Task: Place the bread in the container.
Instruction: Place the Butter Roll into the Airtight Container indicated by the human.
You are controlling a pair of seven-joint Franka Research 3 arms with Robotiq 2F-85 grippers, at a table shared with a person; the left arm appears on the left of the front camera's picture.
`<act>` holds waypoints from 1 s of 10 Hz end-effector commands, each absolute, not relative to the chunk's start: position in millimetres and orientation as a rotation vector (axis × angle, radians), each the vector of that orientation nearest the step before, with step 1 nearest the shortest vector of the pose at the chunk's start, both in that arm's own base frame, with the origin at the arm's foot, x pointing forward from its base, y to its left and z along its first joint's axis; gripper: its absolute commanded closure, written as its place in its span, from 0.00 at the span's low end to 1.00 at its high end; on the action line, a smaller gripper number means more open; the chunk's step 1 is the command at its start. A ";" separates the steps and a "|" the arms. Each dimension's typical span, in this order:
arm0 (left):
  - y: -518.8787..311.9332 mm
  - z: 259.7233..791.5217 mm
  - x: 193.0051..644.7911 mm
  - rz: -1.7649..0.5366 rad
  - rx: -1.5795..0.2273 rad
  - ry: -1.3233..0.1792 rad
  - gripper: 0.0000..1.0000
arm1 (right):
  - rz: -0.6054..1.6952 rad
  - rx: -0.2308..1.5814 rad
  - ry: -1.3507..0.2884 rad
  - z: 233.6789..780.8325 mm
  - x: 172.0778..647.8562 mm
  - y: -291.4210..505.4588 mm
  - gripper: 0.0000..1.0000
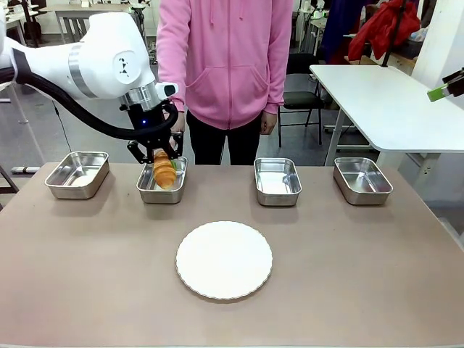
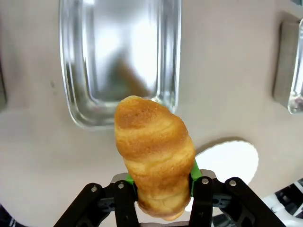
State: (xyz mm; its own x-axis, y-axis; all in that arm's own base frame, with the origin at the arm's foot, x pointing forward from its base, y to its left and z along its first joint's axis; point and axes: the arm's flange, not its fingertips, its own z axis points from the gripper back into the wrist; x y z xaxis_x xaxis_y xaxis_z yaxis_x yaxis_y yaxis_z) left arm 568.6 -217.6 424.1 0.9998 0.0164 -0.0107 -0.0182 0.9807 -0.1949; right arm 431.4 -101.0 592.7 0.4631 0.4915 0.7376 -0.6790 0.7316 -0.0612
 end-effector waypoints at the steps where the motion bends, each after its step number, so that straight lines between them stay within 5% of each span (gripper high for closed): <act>1: -215.5 425.3 597.3 -0.052 -0.197 0.039 0.59 | 0.736 0.274 -0.836 593.9 432.0 -102.4 0.00; 5: -208.3 401.4 649.5 -0.098 -0.143 0.020 0.59 | 0.736 0.274 -0.836 593.9 432.0 -102.4 0.00; 9: -207.5 391.0 655.4 -0.144 -0.154 0.003 0.59 | 0.736 0.274 -0.836 593.9 432.0 -102.4 0.00; 10: -209.3 389.9 656.0 -0.134 -0.150 0.019 0.09 | 0.736 0.274 -0.836 593.9 432.0 -102.4 0.00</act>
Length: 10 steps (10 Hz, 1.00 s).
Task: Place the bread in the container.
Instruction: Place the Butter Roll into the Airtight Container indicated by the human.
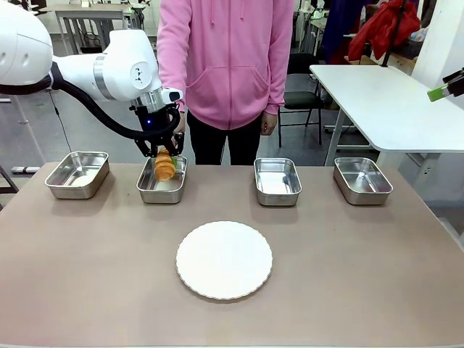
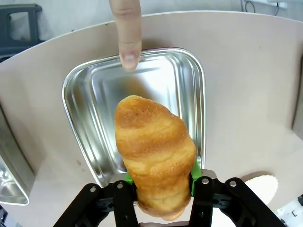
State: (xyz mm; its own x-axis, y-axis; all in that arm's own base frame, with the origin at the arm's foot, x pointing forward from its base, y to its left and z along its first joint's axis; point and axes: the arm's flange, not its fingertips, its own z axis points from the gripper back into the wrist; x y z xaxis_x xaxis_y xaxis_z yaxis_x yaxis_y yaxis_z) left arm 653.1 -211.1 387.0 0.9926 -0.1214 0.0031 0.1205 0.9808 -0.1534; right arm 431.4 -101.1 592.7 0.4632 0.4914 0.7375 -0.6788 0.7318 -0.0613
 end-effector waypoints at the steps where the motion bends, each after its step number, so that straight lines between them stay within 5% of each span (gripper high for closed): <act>1: -210.8 386.3 654.6 -0.154 -0.136 0.027 0.03 | 0.736 0.274 -0.836 593.9 432.0 -102.4 0.00; 10: -215.0 381.7 650.2 -0.130 -0.150 0.029 0.00 | 0.736 0.274 -0.836 593.9 432.0 -102.4 0.00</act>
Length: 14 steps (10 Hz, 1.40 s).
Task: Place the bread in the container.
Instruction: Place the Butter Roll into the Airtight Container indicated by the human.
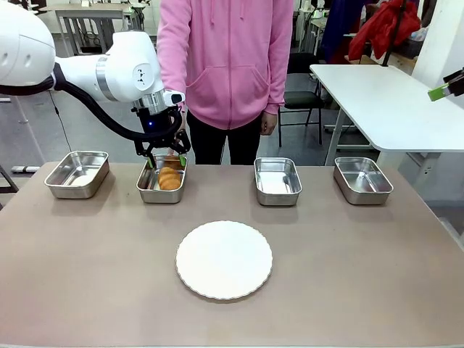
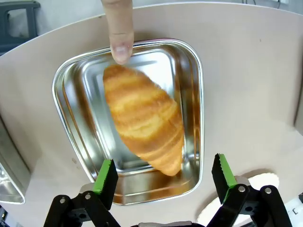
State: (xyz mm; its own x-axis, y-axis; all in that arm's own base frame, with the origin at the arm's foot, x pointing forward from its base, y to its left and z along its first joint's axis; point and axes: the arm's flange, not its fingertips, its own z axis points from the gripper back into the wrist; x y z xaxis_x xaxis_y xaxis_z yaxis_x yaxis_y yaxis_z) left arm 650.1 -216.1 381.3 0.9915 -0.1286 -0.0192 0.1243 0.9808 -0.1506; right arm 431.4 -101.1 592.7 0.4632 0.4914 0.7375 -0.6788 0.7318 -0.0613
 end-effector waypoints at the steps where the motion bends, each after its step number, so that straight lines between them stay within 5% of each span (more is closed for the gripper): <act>1: -215.0 381.7 650.2 -0.130 -0.150 0.029 0.00 | 0.736 0.274 -0.836 593.9 432.0 -102.4 0.00; 5: -217.5 380.6 649.7 -0.129 -0.150 0.030 0.00 | 0.736 0.274 -0.836 593.9 432.0 -102.4 0.00; 10: -180.9 463.0 514.0 -0.147 -0.124 -0.097 0.00 | 0.736 0.274 -0.836 593.9 432.0 -102.4 0.00; 14: -163.6 465.5 409.7 -0.142 -0.099 -0.186 0.00 | 0.736 0.274 -0.836 593.9 432.0 -102.4 0.00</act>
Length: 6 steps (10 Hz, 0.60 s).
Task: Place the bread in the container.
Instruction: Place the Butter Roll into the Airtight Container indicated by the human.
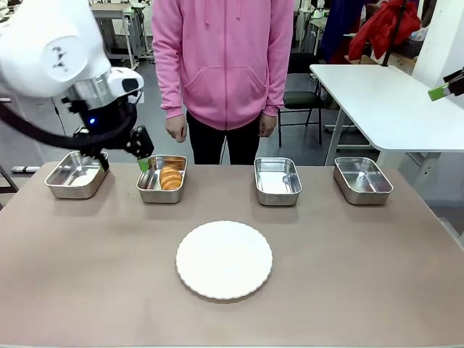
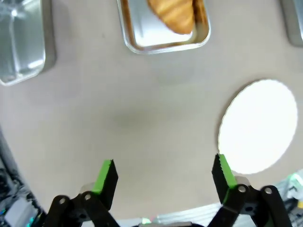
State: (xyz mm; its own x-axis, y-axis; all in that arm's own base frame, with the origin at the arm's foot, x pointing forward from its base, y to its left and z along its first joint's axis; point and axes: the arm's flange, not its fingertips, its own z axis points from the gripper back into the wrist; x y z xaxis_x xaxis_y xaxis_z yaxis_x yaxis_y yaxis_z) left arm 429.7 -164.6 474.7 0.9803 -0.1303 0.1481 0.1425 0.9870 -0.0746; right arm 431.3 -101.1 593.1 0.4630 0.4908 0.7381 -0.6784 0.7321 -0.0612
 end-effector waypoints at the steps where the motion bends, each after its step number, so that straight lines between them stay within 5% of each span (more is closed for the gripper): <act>1: -161.1 460.2 387.3 -0.117 -0.096 -0.222 0.00 | 0.736 0.274 -0.836 593.9 432.0 -102.4 0.00; 6: -149.3 445.1 356.2 -0.064 -0.097 -0.273 0.00 | 0.736 0.274 -0.836 593.9 432.0 -102.4 0.00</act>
